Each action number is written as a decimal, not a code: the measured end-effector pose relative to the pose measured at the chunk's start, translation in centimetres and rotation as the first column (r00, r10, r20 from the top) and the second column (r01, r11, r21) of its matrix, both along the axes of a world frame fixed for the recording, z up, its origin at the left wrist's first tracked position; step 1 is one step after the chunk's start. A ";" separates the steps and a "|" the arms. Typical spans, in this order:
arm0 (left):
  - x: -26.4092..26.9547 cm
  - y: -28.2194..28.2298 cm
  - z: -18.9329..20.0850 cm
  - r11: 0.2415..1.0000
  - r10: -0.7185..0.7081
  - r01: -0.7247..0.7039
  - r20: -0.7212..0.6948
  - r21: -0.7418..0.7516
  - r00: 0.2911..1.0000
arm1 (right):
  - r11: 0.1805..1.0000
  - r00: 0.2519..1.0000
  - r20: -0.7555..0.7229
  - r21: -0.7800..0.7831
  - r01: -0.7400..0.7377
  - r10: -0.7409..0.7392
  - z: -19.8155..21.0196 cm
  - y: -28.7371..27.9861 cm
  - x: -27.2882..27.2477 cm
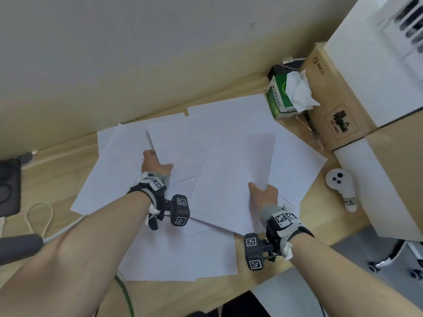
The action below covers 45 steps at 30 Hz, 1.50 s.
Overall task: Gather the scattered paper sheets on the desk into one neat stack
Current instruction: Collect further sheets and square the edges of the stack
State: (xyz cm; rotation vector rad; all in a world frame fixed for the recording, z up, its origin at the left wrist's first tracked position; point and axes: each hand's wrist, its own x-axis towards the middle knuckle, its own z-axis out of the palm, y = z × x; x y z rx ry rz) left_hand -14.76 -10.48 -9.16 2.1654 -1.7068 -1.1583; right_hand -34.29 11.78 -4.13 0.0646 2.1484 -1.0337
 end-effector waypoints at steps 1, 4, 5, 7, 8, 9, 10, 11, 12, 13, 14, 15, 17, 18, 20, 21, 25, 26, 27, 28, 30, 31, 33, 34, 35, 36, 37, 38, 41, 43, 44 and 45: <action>-0.2 0.3 0.1 0.999 -0.002 0.001 -0.006 -0.049 1.000 | 1.000 1.000 0.001 -0.002 0.004 -0.004 -0.1 0.0 0.1; -0.7 1.5 -0.1 0.987 0.049 -0.058 -0.058 -0.153 0.997 | 1.000 1.000 -0.004 0.007 -0.001 0.001 0.0 -0.2 0.5; -0.7 2.0 -0.1 0.982 0.054 -0.070 -0.093 -0.176 0.994 | 1.000 1.000 -0.017 0.006 0.002 -0.002 0.0 -0.3 0.6; -0.4 2.3 0.0 0.980 0.076 -0.106 -0.172 -0.171 0.982 | 1.000 0.999 -0.033 0.003 0.005 -0.005 -0.3 -0.5 0.8; -0.2 2.2 0.3 0.978 0.101 -0.135 -0.203 -0.160 0.974 | 1.000 1.000 -0.031 0.000 -0.004 0.004 -0.4 -0.5 1.0; 0.1 2.0 0.6 0.972 0.127 -0.168 -0.238 -0.162 0.963 | 1.000 0.999 -0.031 -0.003 -0.009 0.009 -0.5 -0.7 1.1; 0.2 1.9 1.2 0.966 0.163 -0.207 -0.256 -0.158 0.953 | 1.000 1.000 -0.027 0.002 -0.010 0.010 -0.5 -0.9 1.2; 0.4 1.6 1.7 0.952 0.201 -0.253 -0.276 -0.170 0.940 | 1.000 1.000 -0.028 0.002 -0.011 0.011 -0.6 -1.0 1.2; 0.6 1.5 2.2 0.935 0.243 -0.308 -0.315 -0.175 0.918 | 1.000 1.000 -0.023 0.009 -0.012 0.012 -0.6 -1.2 1.3; 0.9 1.3 2.9 0.914 0.281 -0.360 -0.350 -0.187 0.894 | 1.000 1.000 -0.022 0.006 -0.015 0.015 -0.6 -1.3 1.4; 1.1 1.1 3.6 0.896 0.314 -0.403 -0.375 -0.188 0.872 | 1.000 1.000 -0.014 0.010 -0.015 0.015 -0.5 -1.5 1.6; 1.3 0.9 4.0 0.882 0.341 -0.433 -0.383 -0.186 0.859 | 1.000 1.000 -0.017 0.012 -0.013 0.014 -0.5 -1.6 1.7; 2.0 0.4 4.5 0.865 0.386 -0.476 -0.397 -0.156 0.833 | 1.000 0.999 -0.037 0.019 -0.003 0.004 -0.5 -1.7 2.1; 2.3 0.4 5.3 0.858 0.401 -0.492 -0.406 -0.148 0.821 | 1.000 0.999 -0.048 0.020 0.001 0.000 -0.1 -1.8 2.4; 2.7 0.3 6.2 0.839 0.419 -0.518 -0.408 -0.166 0.811 | 0.999 0.997 -0.075 0.026 0.021 -0.019 0.0 -1.9 2.5; 3.2 0.4 7.0 0.824 0.431 -0.538 -0.418 -0.178 0.800 | 1.000 0.997 -0.076 0.021 0.017 -0.015 0.2 -2.0 2.6; 4.1 1.3 9.5 0.803 0.492 -0.593 -0.492 -0.064 0.719 | 1.000 0.999 -0.030 0.010 -0.018 0.019 0.9 -2.0 2.7; 4.3 1.8 10.0 0.812 0.491 -0.583 -0.500 -0.036 0.714 | 1.000 1.000 -0.015 0.005 -0.021 0.021 1.1 -2.1 2.7; 4.3 2.5 10.2 0.830 0.474 -0.558 -0.497 -0.023 0.726 | 1.000 1.000 -0.005 -0.007 -0.020 0.020 1.1 -2.1 2.7; 4.3 3.3 10.4 0.857 0.448 -0.516 -0.488 -0.006 0.749 | 1.000 0.999 0.017 -0.012 -0.028 0.028 1.3 -2.1 2.7; 4.4 5.2 10.0 0.919 0.362 -0.394 -0.420 0.010 0.832 | 0.998 0.996 0.075 -0.008 -0.054 0.055 1.5 -1.9 2.9; 4.5 6.3 9.3 0.948 0.303 -0.316 -0.371 0.026 0.878 | 0.997 0.992 0.100 0.003 -0.071 0.070 1.5 -1.7 3.0; 4.5 8.6 7.6 0.978 0.206 -0.183 -0.308 0.104 0.929 | 0.995 0.983 0.153 0.018 -0.103 0.099 1.3 -1.1 3.4; 4.4 9.5 6.9 0.976 0.188 -0.145 -0.293 0.163 0.938 | 0.992 0.974 0.190 0.019 -0.127 0.121 1.1 -0.9 3.6; 4.3 10.4 6.3 0.967 0.182 -0.123 -0.269 0.221 0.946 | 0.991 0.964 0.229 -0.003 -0.136 0.133 0.6 -0.6 3.7; 4.1 11.2 5.7 0.954 0.177 -0.106 -0.242 0.279 0.954 | 0.989 0.955 0.259 -0.029 -0.143 0.146 -0.4 -0.4 3.6; 4.0 12.0 5.2 0.938 0.165 -0.081 -0.230 0.336 0.959 | 0.990 0.951 0.276 -0.049 -0.132 0.140 -0.6 0.0 3.9; 3.8 12.7 4.9 0.920 0.147 -0.048 -0.228 0.390 0.962 | 0.994 0.942 0.322 -0.079 -0.075 0.096 -0.6 0.2 4.1; 3.4 14.6 4.3 0.862 0.072 0.049 -0.219 0.504 0.973 | 0.973 0.874 0.483 -0.179 0.147 -0.044 -0.1 0.7 4.5; 3.5 15.4 3.6 0.843 0.061 0.067 -0.218 0.534 0.974 | 0.962 0.852 0.516 -0.175 0.209 -0.091 -0.5 1.1 4.6; 3.5 15.5 3.4 0.833 0.066 0.066 -0.217 0.549 0.974 | 0.948 0.831 0.548 -0.205 0.242 -0.094 -0.8 1.1 4.6; 3.6 15.6 3.5 0.824 0.075 0.061 -0.216 0.564 0.974 | 0.941 0.822 0.562 -0.225 0.254 -0.088 -0.6 1.1 4.7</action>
